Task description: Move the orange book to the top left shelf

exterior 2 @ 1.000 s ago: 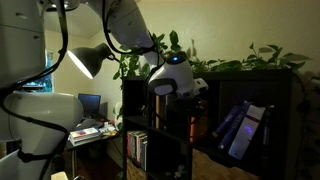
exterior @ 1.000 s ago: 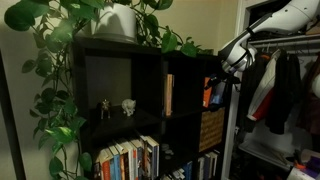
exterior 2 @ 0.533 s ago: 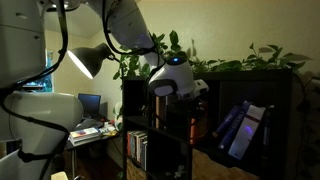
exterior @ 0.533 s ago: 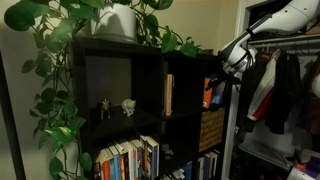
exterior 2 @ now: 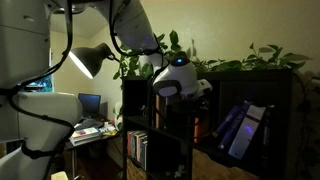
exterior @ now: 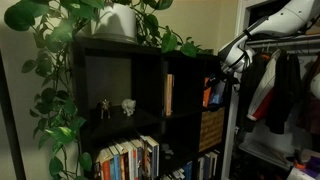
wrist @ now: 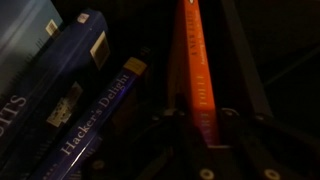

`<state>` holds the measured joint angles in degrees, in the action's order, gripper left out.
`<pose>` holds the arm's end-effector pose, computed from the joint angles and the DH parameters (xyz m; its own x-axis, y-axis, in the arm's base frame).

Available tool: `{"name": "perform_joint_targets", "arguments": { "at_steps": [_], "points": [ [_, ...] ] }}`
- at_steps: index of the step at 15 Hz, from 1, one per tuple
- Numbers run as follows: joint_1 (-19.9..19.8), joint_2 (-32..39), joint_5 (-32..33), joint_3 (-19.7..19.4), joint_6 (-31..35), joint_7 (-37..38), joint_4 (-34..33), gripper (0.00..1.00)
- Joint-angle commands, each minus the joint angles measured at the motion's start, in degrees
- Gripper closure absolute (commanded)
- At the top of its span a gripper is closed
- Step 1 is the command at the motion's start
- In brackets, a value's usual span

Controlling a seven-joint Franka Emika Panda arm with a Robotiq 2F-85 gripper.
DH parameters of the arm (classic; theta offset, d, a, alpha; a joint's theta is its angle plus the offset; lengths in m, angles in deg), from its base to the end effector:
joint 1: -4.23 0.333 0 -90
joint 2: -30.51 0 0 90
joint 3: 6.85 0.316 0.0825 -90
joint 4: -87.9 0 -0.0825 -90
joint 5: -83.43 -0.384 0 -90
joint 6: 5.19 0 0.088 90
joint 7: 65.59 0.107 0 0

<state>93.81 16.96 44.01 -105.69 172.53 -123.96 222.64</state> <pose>0.5216 -0.1521 0.3718 0.7226 0.0514 0.6894 0.0967 -0.9949 -0.0272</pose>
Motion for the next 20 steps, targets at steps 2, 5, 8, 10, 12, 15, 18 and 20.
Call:
{"name": "perform_joint_targets", "arguments": {
  "at_steps": [2,5,8,10,12,15,18,20],
  "points": [
    [10.5,-7.0,3.2,-8.8,5.0,-0.6,-4.2,0.93],
    [15.9,-10.7,5.3,-13.5,7.3,-1.1,-6.6,0.93],
    [16.0,-12.6,17.0,-14.8,8.7,7.4,-6.9,0.53],
    [15.5,-12.4,26.0,-15.4,8.4,13.5,-7.3,0.42],
    [14.5,-11.9,32.9,-15.4,8.0,18.8,-7.4,0.29],
    [12.4,-10.9,40.1,-14.4,7.0,25.1,-6.6,0.10],
    [10.1,-9.5,44.6,-13.5,6.3,29.6,-5.7,0.00],
    [8.2,-9.1,46.7,-12.5,5.5,31.9,-5.2,0.00]
  ]
}}
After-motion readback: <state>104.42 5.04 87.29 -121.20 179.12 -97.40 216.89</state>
